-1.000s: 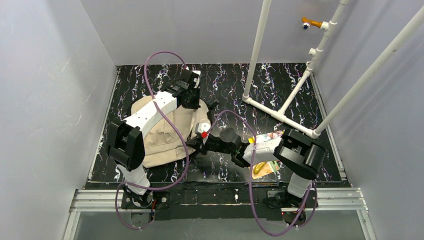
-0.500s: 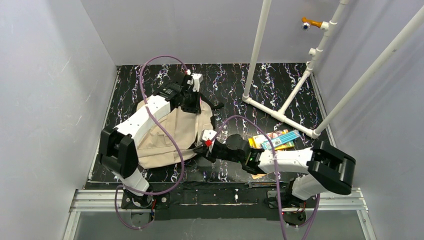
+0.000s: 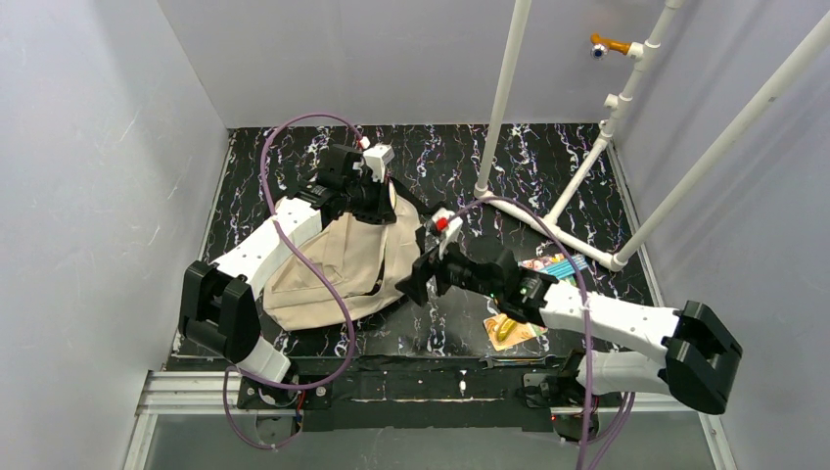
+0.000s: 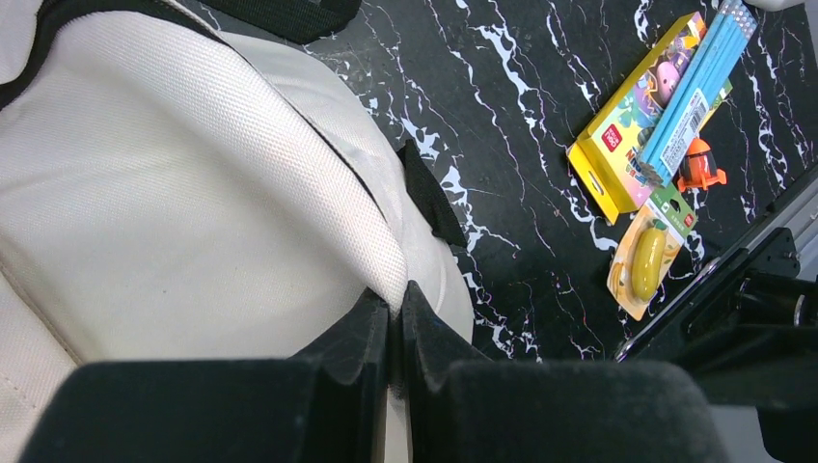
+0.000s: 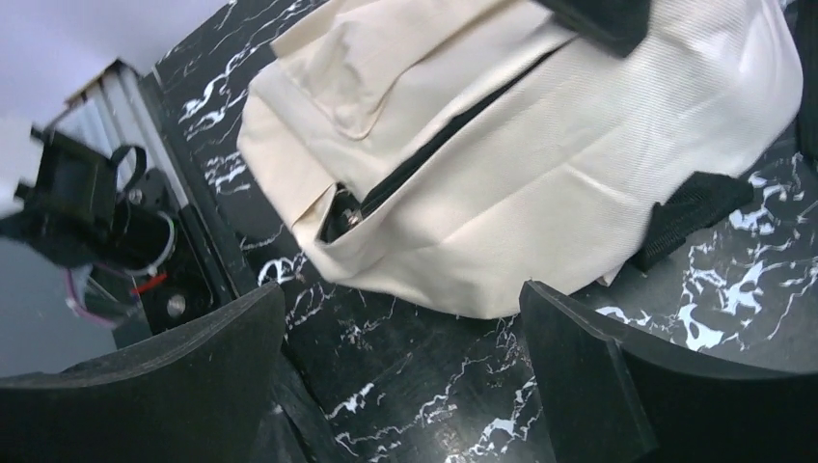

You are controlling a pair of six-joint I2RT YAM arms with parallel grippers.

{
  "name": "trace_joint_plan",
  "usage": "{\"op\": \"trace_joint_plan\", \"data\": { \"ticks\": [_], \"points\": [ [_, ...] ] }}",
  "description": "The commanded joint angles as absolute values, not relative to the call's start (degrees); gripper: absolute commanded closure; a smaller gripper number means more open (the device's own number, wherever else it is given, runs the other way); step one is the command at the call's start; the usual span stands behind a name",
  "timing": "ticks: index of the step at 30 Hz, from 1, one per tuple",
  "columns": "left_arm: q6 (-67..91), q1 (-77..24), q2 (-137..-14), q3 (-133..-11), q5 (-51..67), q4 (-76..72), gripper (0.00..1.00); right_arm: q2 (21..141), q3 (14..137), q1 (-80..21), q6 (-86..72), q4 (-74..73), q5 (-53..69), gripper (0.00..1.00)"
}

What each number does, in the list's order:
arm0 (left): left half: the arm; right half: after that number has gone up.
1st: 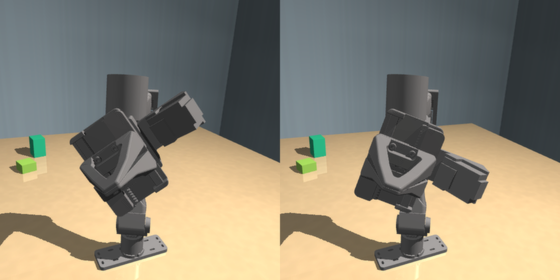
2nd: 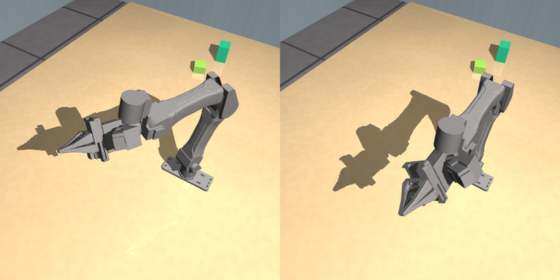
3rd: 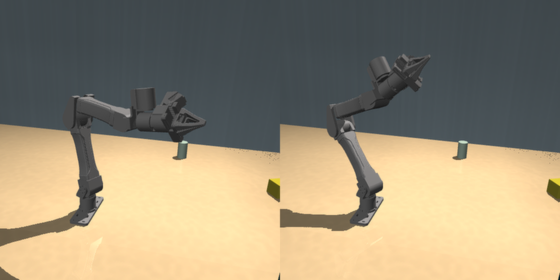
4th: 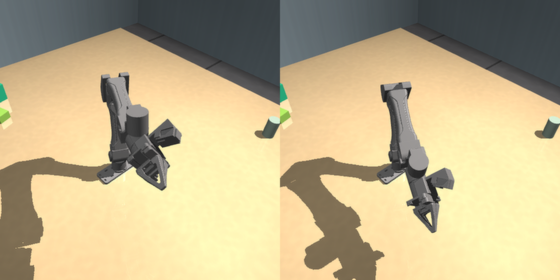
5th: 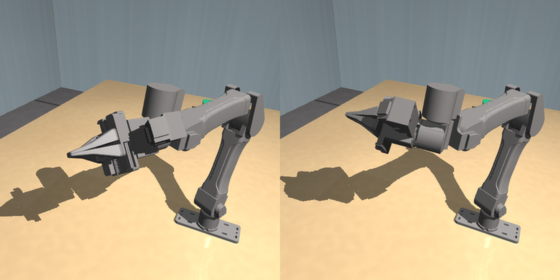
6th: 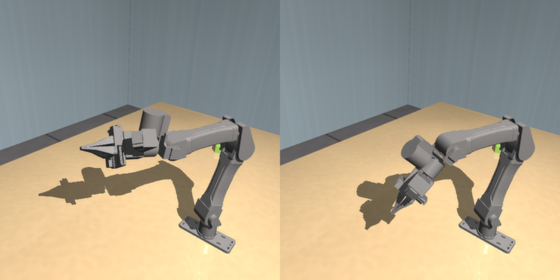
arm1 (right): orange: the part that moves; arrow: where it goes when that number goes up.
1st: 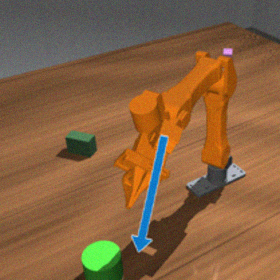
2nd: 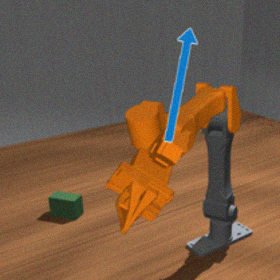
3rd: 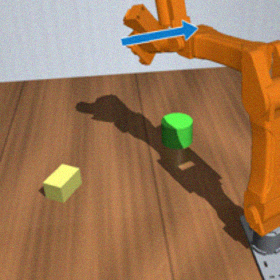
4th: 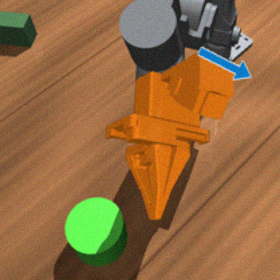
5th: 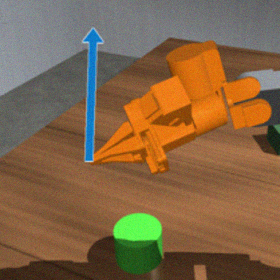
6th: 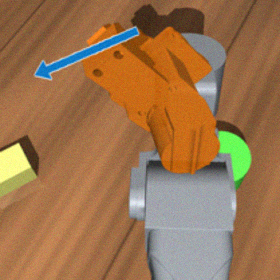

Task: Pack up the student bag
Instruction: Zip the student bag at the center of the board.

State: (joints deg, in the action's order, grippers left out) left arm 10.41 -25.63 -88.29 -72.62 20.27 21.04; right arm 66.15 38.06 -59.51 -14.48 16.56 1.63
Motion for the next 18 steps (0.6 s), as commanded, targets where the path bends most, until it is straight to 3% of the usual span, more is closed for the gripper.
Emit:
{"op": "trace_joint_plan", "data": {
  "ticks": [1, 3, 7, 14, 18],
  "points": [
    [11.25, -25.93, -83.13, -73.62, 23.19, 18.22, 1.0, 72.17, 46.76, -57.65, -27.99, 10.56, 3.26, 0.02],
    [12.42, -25.93, -83.42, -73.8, 24.35, 18.58, 1.0, 76.0, 49.85, -57.57, -31.15, 10.23, 4.39, 0.02],
    [14.72, -26.02, -84.27, -73.79, 23.12, 19.15, 1.0, 80.55, 53.2, -57.76, -33.36, 10.29, 4.75, 0.18],
    [14.96, -27.11, -85.8, -77.01, 21.74, 21.98, 1.0, 81.8, 52.96, -58.02, -33.94, 11.88, -3.01, 0.18],
    [16.88, -27.51, -85.69, -77.25, 19.99, 23.77, 0.97, 85.12, 55.8, -58.41, -36.72, 11.48, -5.3, 0.24]
  ]
}}
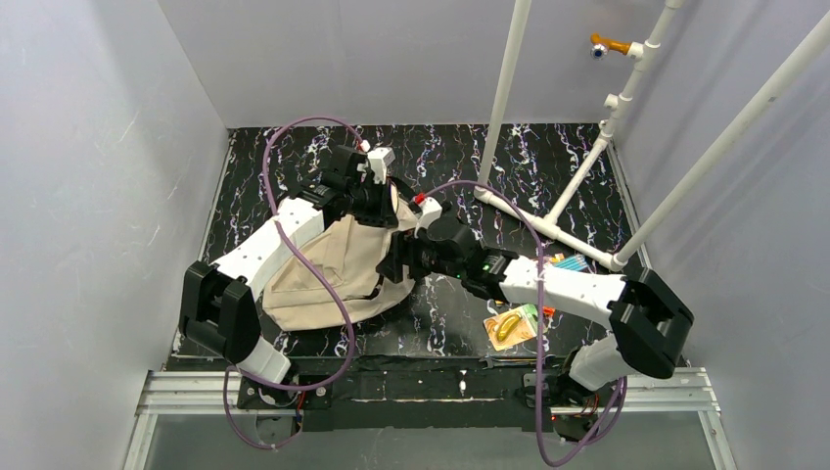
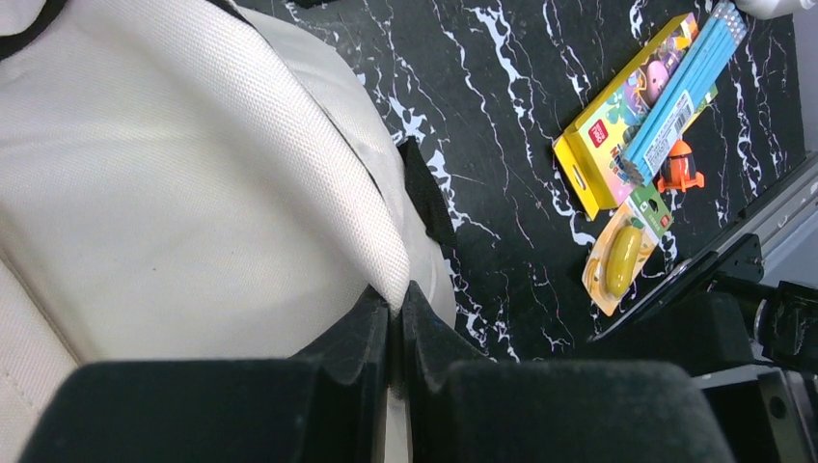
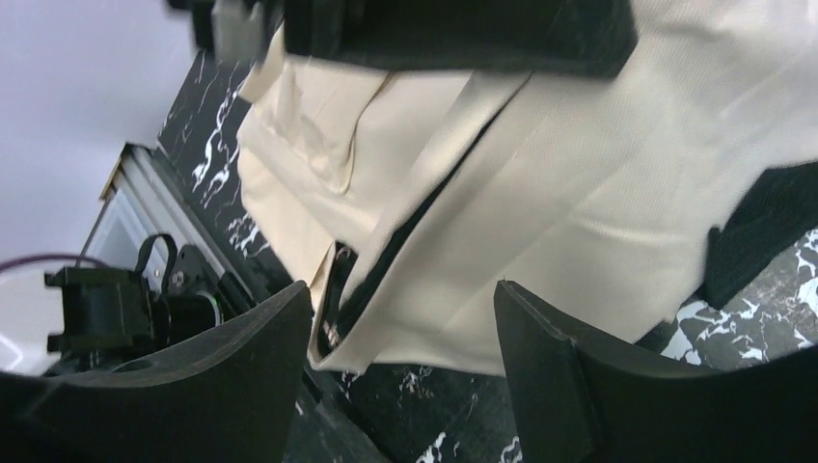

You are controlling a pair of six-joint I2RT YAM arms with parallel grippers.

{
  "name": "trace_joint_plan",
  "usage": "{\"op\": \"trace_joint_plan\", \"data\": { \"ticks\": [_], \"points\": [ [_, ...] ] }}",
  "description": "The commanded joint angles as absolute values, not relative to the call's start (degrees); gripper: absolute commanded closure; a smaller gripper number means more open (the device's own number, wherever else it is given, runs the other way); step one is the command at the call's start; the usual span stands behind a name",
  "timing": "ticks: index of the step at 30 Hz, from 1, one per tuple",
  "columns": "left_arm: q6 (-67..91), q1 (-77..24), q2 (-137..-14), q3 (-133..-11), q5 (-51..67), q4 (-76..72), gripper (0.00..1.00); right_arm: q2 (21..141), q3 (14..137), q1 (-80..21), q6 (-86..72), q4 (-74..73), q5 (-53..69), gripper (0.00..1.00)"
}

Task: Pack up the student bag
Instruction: Zip the student bag at the center of the board.

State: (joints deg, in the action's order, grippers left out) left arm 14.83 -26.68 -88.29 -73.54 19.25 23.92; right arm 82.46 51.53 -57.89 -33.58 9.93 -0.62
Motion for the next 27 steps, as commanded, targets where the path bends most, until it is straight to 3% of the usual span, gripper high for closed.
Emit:
{"op": "trace_joint_plan", "data": {
  "ticks": [1, 4, 6, 7, 9, 12, 14, 17, 22, 27],
  "points": [
    [17.83, -27.51, -85.62, -77.26, 19.66, 23.89, 0.95, 86.03, 56.27, -58.85, -37.26, 11.62, -6.54, 0.25],
    [20.18, -27.91, -85.71, -77.23, 20.58, 23.82, 0.91, 88.49, 57.28, -59.43, -38.04, 11.35, -8.38, 0.32],
    [20.55, -28.39, -85.42, -77.02, 20.25, 24.25, 0.84, 89.3, 57.72, -59.41, -38.06, 11.42, -8.44, 0.53],
    [20.67, -28.47, -84.9, -76.7, 19.51, 24.9, 0.77, 89.37, 57.71, -59.41, -38.1, 11.35, -8.56, 0.7],
    [21.33, -28.49, -81.97, -75.03, 14.46, 27.15, 0.56, 88.76, 57.08, -59.41, -38.67, 11.47, -8.82, 0.83],
    [21.02, -28.48, -71.96, -67.41, 6.62, 27.54, 0.36, 87.18, 54.67, -59.41, -40.23, 13.6, -8.6, 0.85],
    [20.36, -28.52, -64.4, -61.47, 5.91, 27.07, 0.33, 86.41, 53.7, -59.41, -41.94, 14.22, -8.48, 0.85],
    [22.67, -28.85, -56.31, -53.3, 10.82, 26.18, 0.39, 85.89, 53.44, -59.33, -43.69, 14.82, -7.32, 0.86],
    [25.57, -31.56, -52.71, -45.44, 15.3, 25.82, 0.75, 85.76, 53.77, -59.33, -44.56, 15.73, -6.36, 0.87],
    [21.92, -36.1, -53.55, -44.14, 10.16, 25.46, 0.78, 86.08, 54.13, -59.15, -44.73, 15.74, -5.17, 0.88]
  ]
}}
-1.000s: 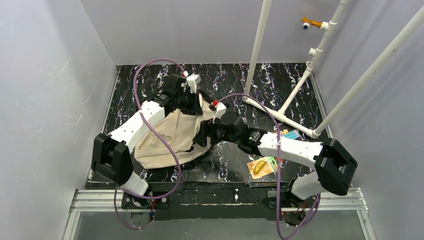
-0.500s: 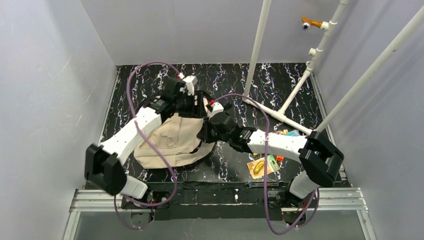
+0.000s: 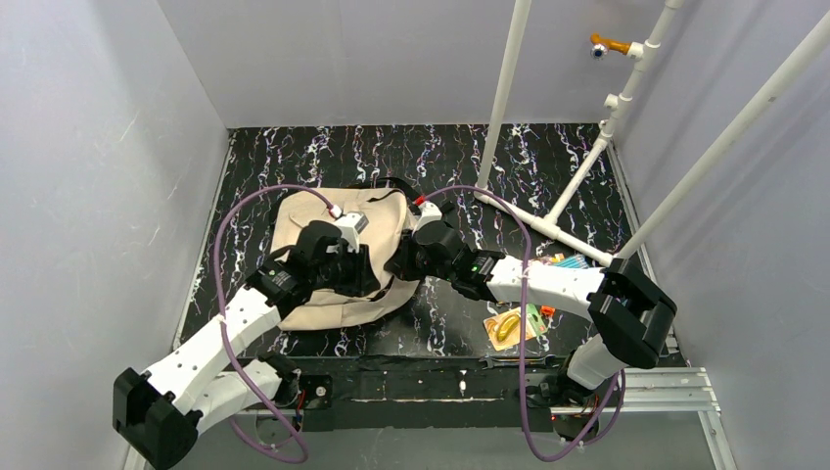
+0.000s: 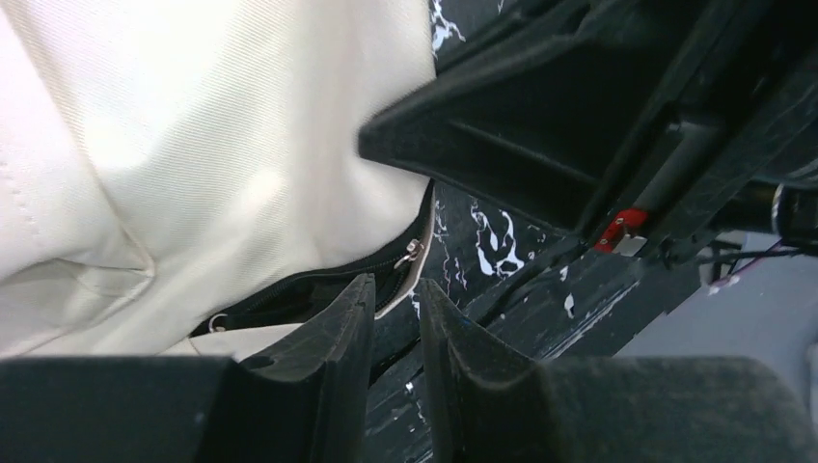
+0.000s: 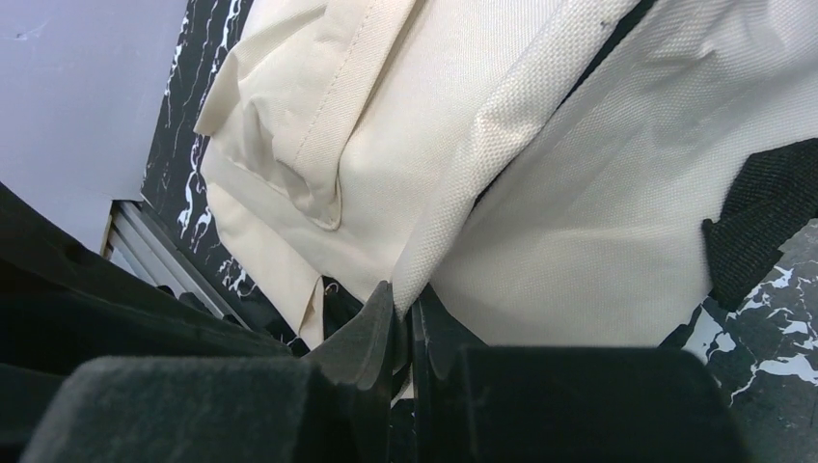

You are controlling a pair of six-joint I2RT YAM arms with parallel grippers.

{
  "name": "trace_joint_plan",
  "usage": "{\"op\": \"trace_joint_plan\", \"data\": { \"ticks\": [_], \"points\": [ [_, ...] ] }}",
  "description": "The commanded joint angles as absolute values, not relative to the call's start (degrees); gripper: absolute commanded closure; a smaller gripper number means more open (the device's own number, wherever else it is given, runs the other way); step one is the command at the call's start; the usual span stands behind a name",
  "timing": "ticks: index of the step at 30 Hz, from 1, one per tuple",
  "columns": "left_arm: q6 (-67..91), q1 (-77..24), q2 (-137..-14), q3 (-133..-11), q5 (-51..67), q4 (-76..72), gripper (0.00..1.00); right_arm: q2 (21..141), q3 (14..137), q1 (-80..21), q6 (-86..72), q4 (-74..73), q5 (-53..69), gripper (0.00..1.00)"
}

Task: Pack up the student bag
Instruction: Zip the student bag at the center of the board.

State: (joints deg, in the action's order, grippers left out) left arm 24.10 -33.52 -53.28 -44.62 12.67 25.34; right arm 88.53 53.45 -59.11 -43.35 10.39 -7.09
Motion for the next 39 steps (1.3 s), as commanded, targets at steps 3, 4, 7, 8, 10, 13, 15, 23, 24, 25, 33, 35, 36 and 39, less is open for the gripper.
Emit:
{"op": "trace_joint_plan", "data": {
  "ticks": [3, 4, 7, 8, 10, 13, 15, 23, 24, 25, 33, 35, 36, 39],
  "points": [
    [20.26, -36.56, -55.32, -43.42, 10.25, 24.83, 0.83, 86.14, 54.23, -58.95, -44.82, 15.65, -4.58, 0.89],
    [19.78, -36.64, -55.94, -43.56, 10.84, 24.98, 0.85, 86.06, 54.15, -58.83, -44.89, 15.65, -4.61, 0.89],
    [19.59, -37.09, -56.02, -42.85, 13.03, 24.42, 0.81, 86.04, 53.94, -58.46, -44.98, 15.72, -4.41, 0.9],
    [19.72, -37.33, -55.79, -42.54, 13.4, 24.14, 0.79, 86.04, 53.91, -58.33, -45.28, 15.84, -4.13, 0.9],
    [20.34, -37.69, -55.68, -41.99, 11.9, 24.08, 0.74, 86.07, 53.82, -58.23, -45.41, 16.24, -3.72, 0.9],
    [21.12, -37.79, -56.48, -41.81, 9.62, 24.21, 0.72, 86.13, 53.83, -58.18, -45.4, 16.26, -3.45, 0.9],
    [21.31, -38.15, -57.5, -41.96, 9.47, 24.02, 0.69, 86.22, 53.71, -58.1, -45.44, 16.26, -3.19, 0.91],
    [20.35, -40.54, -59.57, -41.11, 6.52, 23.9, 0.67, 86.48, 53.54, -57.83, -45.93, 16.44, -2.37, 0.91],
    [20.24, -40.74, -60.02, -41.13, 6.24, 23.91, 0.69, 86.48, 53.56, -57.76, -46.02, 16.46, -2.33, 0.91],
    [20.14, -40.92, -60.3, -41.13, 5.81, 23.91, 0.71, 86.47, 53.6, -57.75, -46.13, 16.5, -2.22, 0.91],
    [22.03, -41.13, -59.27, -41.04, 4.22, 24.76, 0.6, 86.26, 53.36, -57.41, -45.88, 16.39, -1.67, 0.92],
    [23.97, -41.13, -57.08, -41.07, 4.09, 25.59, 0.48, 86.29, 53.27, -57.22, -45.8, 16.51, -1.49, 0.93],
    [25.12, -41.08, -55.98, -41.28, 4.02, 26.15, 0.43, 86.31, 53.26, -57.15, -45.73, 16.5, -1.17, 0.93],
    [28.02, -41.05, -53.53, -41.86, 5.27, 28.05, 0.36, 86.4, 53.24, -56.96, -45.78, 16.69, -0.48, 0.93]
  ]
}}
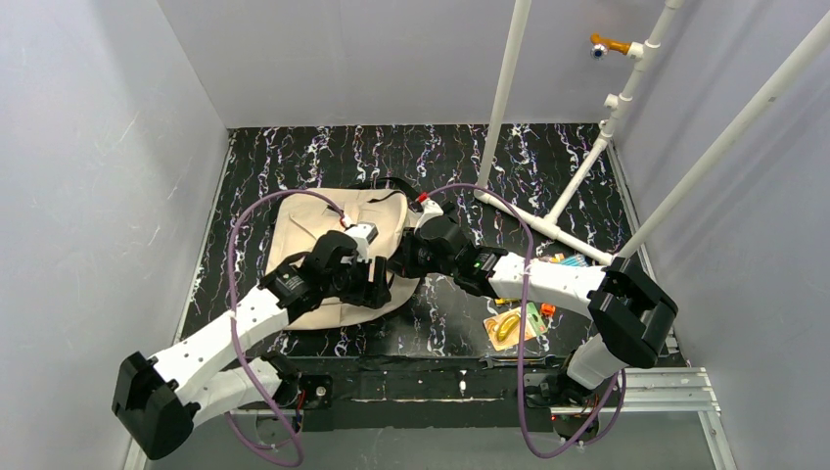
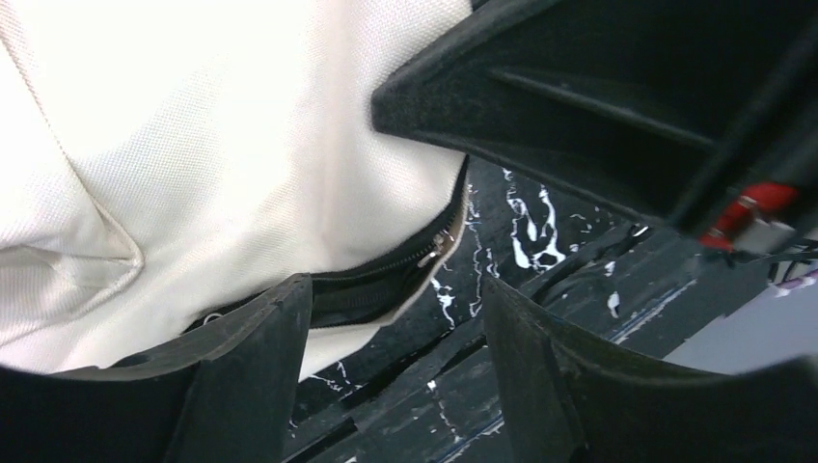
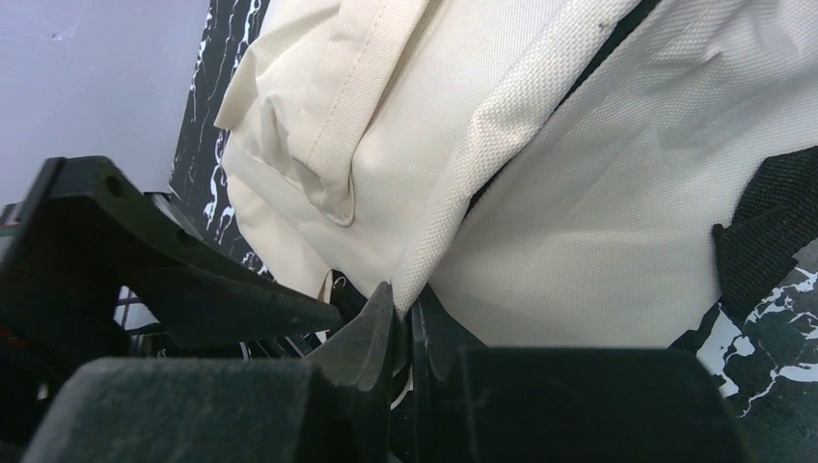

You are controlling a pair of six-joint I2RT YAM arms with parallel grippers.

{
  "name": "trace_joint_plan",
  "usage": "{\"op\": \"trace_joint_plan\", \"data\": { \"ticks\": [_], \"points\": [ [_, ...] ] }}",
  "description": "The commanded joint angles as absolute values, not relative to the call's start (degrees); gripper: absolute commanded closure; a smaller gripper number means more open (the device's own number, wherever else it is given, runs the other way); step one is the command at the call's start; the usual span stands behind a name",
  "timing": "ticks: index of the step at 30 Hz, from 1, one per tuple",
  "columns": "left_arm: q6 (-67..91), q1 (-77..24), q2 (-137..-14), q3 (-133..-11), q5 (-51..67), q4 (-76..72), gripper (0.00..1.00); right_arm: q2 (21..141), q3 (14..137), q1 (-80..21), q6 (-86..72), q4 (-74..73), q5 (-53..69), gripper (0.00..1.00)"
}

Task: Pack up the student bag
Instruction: Zip the student bag at the center of the board.

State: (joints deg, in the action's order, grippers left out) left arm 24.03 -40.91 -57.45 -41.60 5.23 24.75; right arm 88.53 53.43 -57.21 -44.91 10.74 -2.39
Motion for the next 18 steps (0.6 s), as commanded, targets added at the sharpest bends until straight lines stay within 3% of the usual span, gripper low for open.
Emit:
{"op": "trace_joint_plan", "data": {
  "ticks": [1, 7, 18],
  "points": [
    [28.33, -40.92, -53.11, -41.83, 6.31, 28.39, 0.35, 86.47, 53.26, -56.89, -45.79, 16.7, -0.44, 0.93],
    [25.85, -37.71, -58.04, -42.63, 18.86, 30.4, 0.33, 86.48, 53.33, -56.52, -45.69, 16.78, 1.25, 0.94],
    [27.74, -36.47, -60.05, -43.54, 10.69, 32.89, 0.28, 86.23, 53.43, -56.1, -45.42, 16.52, 1.66, 0.95]
  ]
}}
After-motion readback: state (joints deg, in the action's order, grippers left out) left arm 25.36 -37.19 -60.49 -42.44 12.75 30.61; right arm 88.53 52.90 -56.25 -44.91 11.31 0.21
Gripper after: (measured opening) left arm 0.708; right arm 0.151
